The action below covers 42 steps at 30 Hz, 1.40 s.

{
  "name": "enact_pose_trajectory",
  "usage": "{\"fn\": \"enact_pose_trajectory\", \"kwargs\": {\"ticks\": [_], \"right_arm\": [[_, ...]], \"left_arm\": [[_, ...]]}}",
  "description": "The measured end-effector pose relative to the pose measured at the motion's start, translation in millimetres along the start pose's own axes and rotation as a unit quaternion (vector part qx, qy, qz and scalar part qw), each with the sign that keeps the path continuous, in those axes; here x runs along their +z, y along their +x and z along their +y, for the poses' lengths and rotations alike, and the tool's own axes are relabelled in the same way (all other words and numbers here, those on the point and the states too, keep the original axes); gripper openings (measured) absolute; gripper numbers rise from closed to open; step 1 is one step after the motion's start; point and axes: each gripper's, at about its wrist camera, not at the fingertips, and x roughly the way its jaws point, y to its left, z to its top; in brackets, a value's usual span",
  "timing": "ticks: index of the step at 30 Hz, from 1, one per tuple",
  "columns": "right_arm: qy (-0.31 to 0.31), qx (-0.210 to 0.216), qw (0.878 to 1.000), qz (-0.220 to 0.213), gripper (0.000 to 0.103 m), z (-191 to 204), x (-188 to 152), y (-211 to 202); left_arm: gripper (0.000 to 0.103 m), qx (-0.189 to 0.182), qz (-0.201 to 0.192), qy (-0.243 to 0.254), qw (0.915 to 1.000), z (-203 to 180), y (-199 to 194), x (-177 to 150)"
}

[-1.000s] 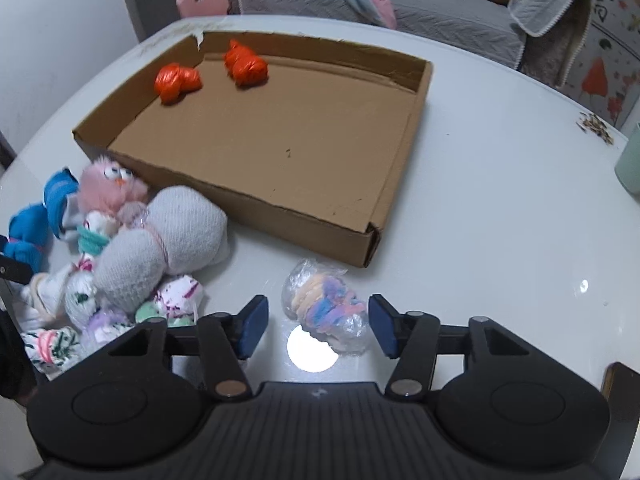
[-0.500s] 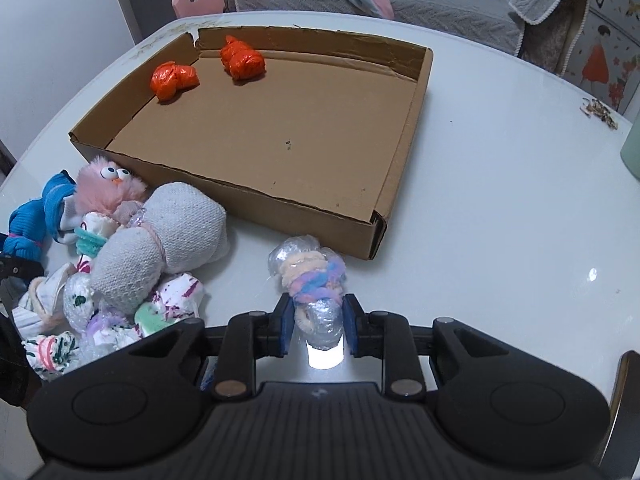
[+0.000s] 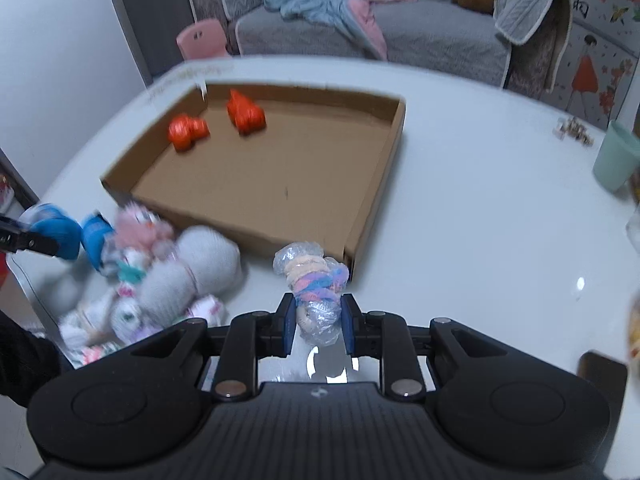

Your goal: Organize objects

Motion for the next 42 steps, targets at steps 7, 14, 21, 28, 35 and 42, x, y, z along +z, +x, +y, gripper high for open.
{"fn": "enact_pose_trajectory", "kwargs": {"ticks": [7,14,21,28,35,42], "right_arm": [[0.011,0.021,0.999,-0.039,0.021,2.6,54.5,-4.0],[0.006,0.034,0.998,-0.044,0.021,20.6,70.3,19.5],[0.01,0.044,0.998,-0.034,0.021,25.8,54.6,25.5],[0.027,0.056,0.997,-0.048,0.021,26.2,49.6,14.9],[0.045,0.054,0.996,-0.055,0.021,17.5,44.2,8.2],[0.044,0.053,0.997,-0.042,0.021,16.3,42.9,22.0]], "left_arm": [[0.046,-0.012,-0.04,0.042,0.9983,-14.1,2.7,58.4],[0.071,-0.001,-0.008,0.046,0.9989,8.9,-1.3,30.7],[0.086,0.06,0.04,0.049,0.9962,20.7,11.2,-39.0],[0.103,0.081,0.063,0.032,0.9942,9.0,63.4,-85.1],[0.099,0.086,-0.002,-0.001,0.9963,6.4,65.8,-83.5],[0.088,0.075,-0.008,-0.021,0.9969,9.2,53.1,-65.5]]}}
